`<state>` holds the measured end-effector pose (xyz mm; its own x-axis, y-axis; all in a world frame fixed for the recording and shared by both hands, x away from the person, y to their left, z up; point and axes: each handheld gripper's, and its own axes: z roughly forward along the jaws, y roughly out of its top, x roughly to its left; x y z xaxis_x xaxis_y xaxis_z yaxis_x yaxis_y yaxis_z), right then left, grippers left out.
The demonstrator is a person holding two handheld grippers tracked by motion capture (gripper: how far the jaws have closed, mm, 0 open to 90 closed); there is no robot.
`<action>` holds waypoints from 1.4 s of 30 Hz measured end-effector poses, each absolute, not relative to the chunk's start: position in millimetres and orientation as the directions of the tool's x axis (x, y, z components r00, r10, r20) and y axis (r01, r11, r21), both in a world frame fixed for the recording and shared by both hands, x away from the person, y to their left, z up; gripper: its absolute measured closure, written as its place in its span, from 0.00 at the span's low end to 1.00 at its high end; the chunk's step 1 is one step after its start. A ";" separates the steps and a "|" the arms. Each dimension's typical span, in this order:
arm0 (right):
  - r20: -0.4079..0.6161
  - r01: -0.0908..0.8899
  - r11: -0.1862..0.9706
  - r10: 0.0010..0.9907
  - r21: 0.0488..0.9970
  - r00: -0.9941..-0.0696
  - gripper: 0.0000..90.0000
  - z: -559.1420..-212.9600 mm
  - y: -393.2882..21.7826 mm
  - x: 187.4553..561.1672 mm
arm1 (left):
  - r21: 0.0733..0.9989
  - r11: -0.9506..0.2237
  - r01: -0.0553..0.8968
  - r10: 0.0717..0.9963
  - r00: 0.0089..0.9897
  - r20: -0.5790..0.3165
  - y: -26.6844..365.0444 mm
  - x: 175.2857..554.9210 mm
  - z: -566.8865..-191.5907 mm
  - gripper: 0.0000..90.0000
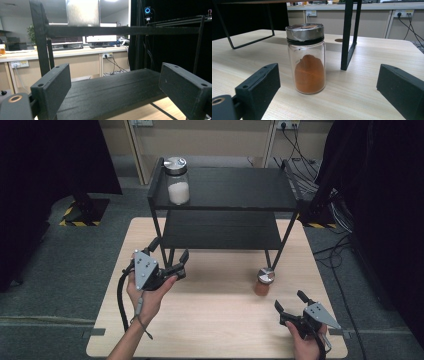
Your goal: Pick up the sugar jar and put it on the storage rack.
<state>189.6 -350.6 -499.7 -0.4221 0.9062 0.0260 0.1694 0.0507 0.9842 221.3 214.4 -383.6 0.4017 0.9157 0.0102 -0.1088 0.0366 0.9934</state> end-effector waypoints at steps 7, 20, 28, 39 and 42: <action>0.028 0.169 0.049 0.906 0.984 -0.423 0.06 -499.9 -351.0 189.7 | 0.997 0.026 -0.076 0.915 0.404 0.008 216.2 219.2 -399.2 0.11; 0.028 0.168 0.048 0.905 0.985 -0.424 0.06 -500.1 -351.1 189.6 | 1.000 0.011 -0.022 0.912 0.410 -0.001 219.5 217.0 -423.8 0.12; 0.023 0.167 0.053 0.905 0.985 -0.424 0.06 -499.9 -350.6 189.5 | 1.000 0.003 0.031 0.912 0.410 -0.015 222.7 214.9 -442.3 0.12; 0.022 0.166 0.054 0.905 0.985 -0.425 0.06 -499.9 -350.6 189.5 | 0.994 0.004 0.109 0.914 0.402 -0.048 226.9 213.7 -464.1 0.12; 0.022 0.167 0.054 0.905 0.985 -0.425 0.06 -499.9 -350.5 189.5 | 0.991 -0.001 0.132 0.913 0.405 -0.053 229.2 213.3 -467.3 0.12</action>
<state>189.5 -350.5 -499.9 -0.4249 0.9050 0.0223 0.1667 0.0541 0.9845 213.3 229.2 -467.3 0.4051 0.9127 -0.0531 0.1317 -0.0008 0.9913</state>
